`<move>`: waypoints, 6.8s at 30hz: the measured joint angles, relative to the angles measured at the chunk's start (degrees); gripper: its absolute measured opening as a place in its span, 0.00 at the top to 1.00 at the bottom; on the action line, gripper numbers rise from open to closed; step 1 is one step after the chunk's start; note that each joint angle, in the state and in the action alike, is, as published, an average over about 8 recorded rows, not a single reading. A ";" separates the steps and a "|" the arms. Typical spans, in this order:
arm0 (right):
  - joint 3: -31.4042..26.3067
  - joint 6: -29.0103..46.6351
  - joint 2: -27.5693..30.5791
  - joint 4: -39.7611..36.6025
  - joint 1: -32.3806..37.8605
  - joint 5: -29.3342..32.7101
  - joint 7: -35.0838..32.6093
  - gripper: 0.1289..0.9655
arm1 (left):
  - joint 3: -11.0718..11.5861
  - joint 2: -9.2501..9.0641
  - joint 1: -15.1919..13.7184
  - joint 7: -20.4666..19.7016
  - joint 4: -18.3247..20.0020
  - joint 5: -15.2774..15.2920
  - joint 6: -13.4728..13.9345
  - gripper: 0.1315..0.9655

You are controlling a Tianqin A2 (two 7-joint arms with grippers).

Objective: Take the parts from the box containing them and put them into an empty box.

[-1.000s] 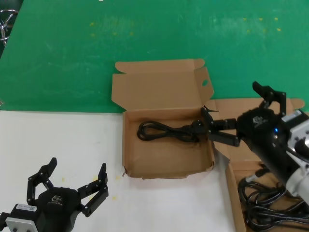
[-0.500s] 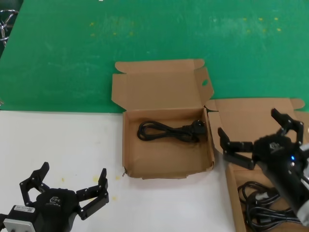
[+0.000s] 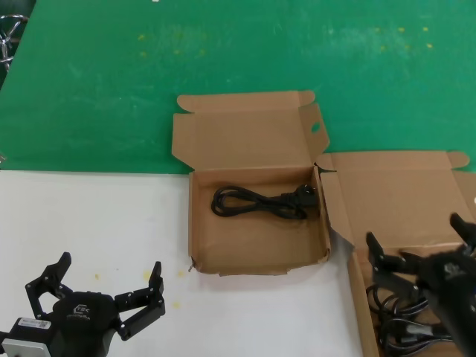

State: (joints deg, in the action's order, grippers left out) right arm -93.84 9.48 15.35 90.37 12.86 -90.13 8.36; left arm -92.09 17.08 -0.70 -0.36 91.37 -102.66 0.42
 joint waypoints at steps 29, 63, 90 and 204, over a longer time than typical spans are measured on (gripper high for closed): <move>1.93 -8.44 1.64 1.16 -11.45 -11.58 -7.46 0.00 | 0.37 0.10 0.62 0.32 0.27 -0.42 -0.37 0.00; 1.93 -8.45 1.64 1.16 -11.46 -11.58 -7.45 0.00 | 0.37 0.10 0.62 0.32 0.27 -0.42 -0.37 0.00; 1.93 -8.45 1.64 1.16 -11.46 -11.58 -7.45 0.00 | 0.37 0.10 0.62 0.32 0.27 -0.42 -0.37 0.00; 1.93 -8.45 1.64 1.16 -11.46 -11.58 -7.45 0.00 | 0.37 0.10 0.62 0.32 0.27 -0.42 -0.37 0.00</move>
State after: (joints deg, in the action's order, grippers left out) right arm -91.91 1.03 16.99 91.53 1.40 -101.72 0.91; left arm -91.72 17.18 -0.08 -0.04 91.64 -103.08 0.05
